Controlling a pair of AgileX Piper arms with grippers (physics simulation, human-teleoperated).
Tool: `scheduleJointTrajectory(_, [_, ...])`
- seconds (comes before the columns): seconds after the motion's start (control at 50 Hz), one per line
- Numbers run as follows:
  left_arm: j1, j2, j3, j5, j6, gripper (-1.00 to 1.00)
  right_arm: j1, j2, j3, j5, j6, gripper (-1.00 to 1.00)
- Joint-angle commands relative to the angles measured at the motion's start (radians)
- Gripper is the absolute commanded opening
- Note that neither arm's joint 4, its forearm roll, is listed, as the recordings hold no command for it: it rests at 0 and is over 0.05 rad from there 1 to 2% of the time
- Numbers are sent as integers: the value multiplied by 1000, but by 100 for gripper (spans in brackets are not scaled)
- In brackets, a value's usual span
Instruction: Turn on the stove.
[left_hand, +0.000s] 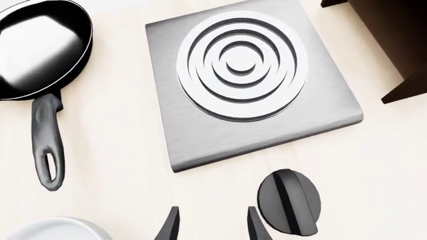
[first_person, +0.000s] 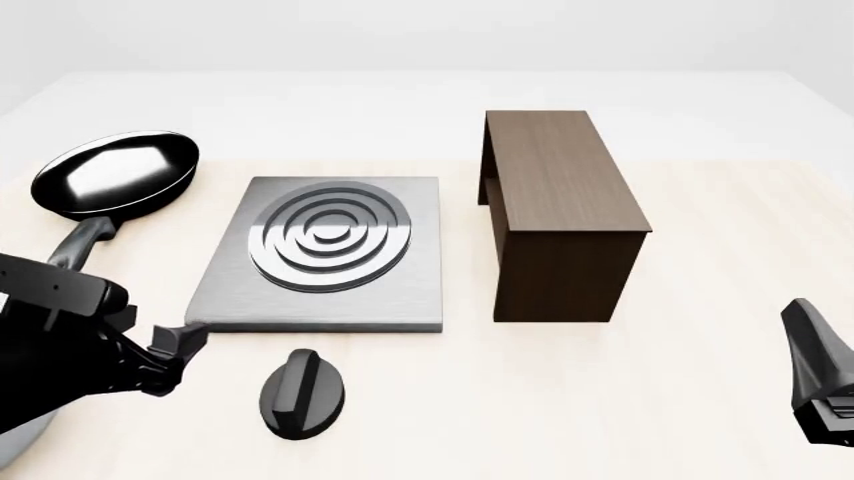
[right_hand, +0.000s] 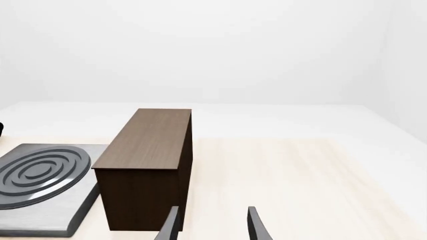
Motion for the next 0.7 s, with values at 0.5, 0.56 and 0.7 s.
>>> scheduleJointTrajectory(0.5, [-59,127,104,-169,-4,100,0,0,0,0,1,100])
scheduleJointTrajectory(0.56, [-63,131,104,-172,-6,100,0,0,0,0,0,100])
scheduleJointTrajectory(0.7, [-82,140,87,-165,-24,100,0,0,0,0,1,100])
